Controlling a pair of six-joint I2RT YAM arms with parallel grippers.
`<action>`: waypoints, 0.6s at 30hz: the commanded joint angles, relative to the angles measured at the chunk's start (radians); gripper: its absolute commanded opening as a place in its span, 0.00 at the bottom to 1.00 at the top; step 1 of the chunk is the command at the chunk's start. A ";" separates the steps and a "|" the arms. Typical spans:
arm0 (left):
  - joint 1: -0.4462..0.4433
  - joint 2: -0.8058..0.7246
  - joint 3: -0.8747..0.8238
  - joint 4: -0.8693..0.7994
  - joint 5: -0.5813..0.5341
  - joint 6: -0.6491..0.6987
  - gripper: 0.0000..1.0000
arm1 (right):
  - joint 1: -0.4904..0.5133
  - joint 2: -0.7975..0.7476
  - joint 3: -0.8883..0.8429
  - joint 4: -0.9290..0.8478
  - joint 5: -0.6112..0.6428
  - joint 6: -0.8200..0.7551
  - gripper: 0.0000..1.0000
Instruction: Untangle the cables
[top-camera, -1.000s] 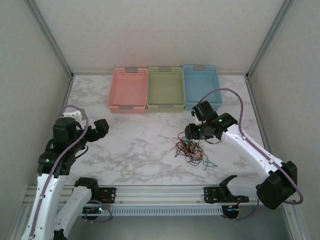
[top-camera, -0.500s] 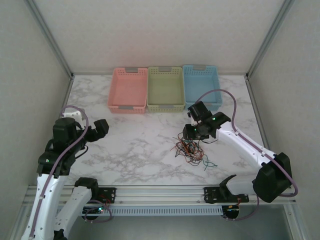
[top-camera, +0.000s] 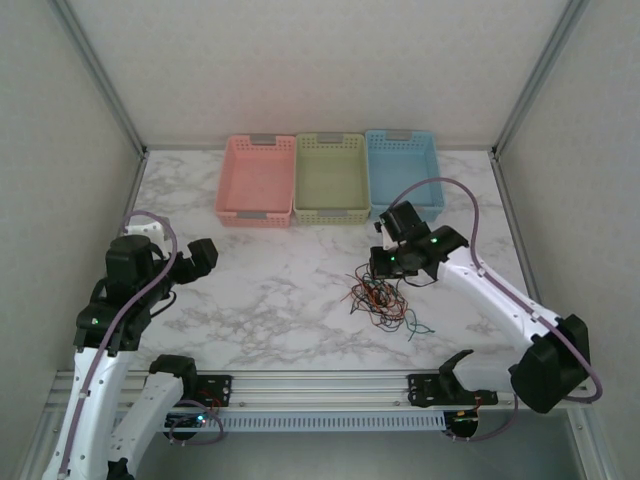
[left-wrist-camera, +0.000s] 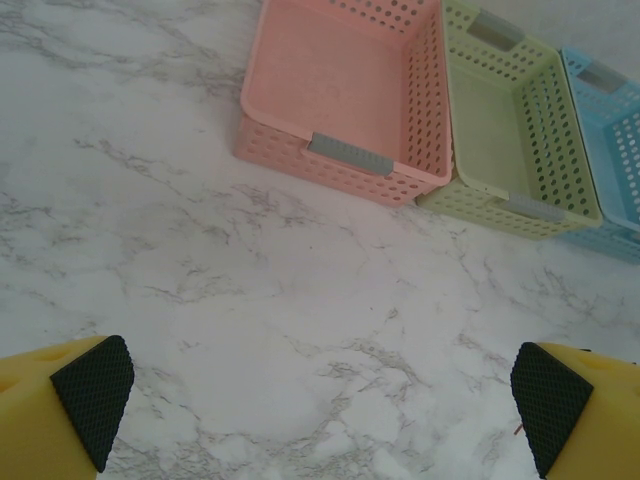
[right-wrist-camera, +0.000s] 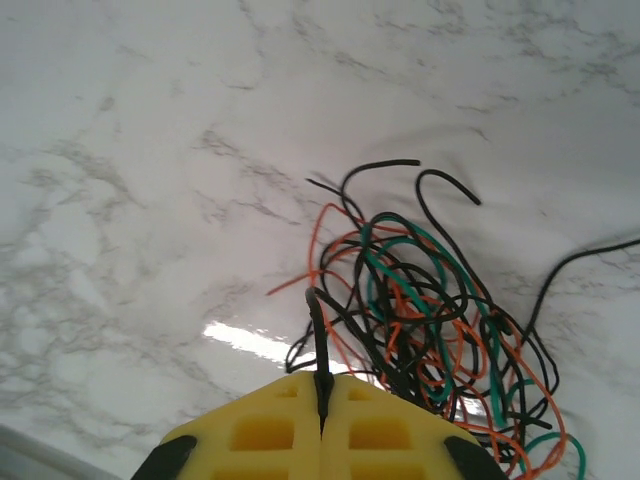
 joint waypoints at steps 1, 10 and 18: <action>0.004 0.026 0.060 -0.011 0.019 0.001 1.00 | 0.009 -0.055 0.071 0.053 -0.106 -0.033 0.00; -0.011 0.077 0.062 0.105 0.232 -0.107 0.96 | 0.072 0.005 0.368 0.111 -0.270 -0.114 0.00; -0.092 0.102 -0.013 0.195 0.269 -0.199 0.92 | 0.077 0.089 0.458 0.195 -0.329 -0.068 0.00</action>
